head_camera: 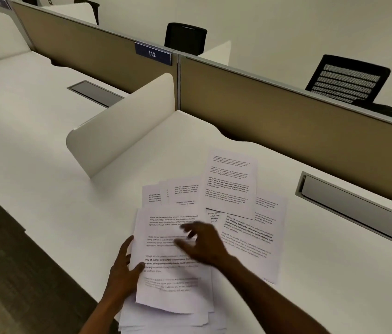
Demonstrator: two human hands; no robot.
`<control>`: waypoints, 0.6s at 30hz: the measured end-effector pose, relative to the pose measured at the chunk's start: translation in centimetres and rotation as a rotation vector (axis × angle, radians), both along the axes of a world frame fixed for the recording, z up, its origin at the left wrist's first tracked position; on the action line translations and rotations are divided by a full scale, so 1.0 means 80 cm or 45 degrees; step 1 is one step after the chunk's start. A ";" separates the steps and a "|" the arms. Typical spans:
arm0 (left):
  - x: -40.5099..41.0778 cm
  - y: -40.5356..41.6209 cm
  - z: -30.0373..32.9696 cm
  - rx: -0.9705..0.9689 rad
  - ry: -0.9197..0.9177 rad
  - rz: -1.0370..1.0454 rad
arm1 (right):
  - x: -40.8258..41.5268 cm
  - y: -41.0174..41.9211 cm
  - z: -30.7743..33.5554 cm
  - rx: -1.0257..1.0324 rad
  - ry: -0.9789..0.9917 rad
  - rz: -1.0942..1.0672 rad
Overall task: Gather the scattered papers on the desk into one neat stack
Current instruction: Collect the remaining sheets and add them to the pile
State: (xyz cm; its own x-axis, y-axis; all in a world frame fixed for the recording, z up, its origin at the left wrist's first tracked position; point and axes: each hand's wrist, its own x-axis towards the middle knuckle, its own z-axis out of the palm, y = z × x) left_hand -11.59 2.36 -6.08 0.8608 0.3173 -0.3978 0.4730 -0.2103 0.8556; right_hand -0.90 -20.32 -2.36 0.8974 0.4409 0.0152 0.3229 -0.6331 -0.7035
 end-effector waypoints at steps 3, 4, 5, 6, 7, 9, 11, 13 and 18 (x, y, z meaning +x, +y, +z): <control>0.000 0.004 -0.002 -0.056 0.047 0.005 | 0.065 -0.025 0.001 -0.247 -0.104 -0.195; 0.000 0.006 -0.002 -0.077 0.076 0.006 | 0.085 -0.032 0.001 -0.347 -0.093 -0.201; 0.001 0.007 -0.002 -0.097 0.105 0.008 | 0.102 -0.037 0.000 -0.447 -0.056 -0.181; 0.001 0.008 -0.003 -0.110 0.126 0.010 | 0.117 -0.041 0.001 -0.551 -0.005 -0.137; 0.002 0.009 -0.002 -0.110 0.135 0.011 | 0.129 -0.044 0.001 -0.655 0.046 -0.073; 0.002 0.008 0.000 -0.097 0.138 0.014 | 0.147 -0.044 0.002 -0.816 0.103 0.074; 0.002 0.007 0.001 -0.095 0.130 0.019 | 0.157 -0.040 0.004 -0.926 0.125 0.208; 0.003 0.006 0.002 -0.087 0.122 0.023 | 0.164 -0.032 0.005 -1.067 0.119 0.339; 0.003 0.006 -0.002 -0.088 0.123 0.023 | 0.175 -0.020 0.006 -1.181 0.155 0.402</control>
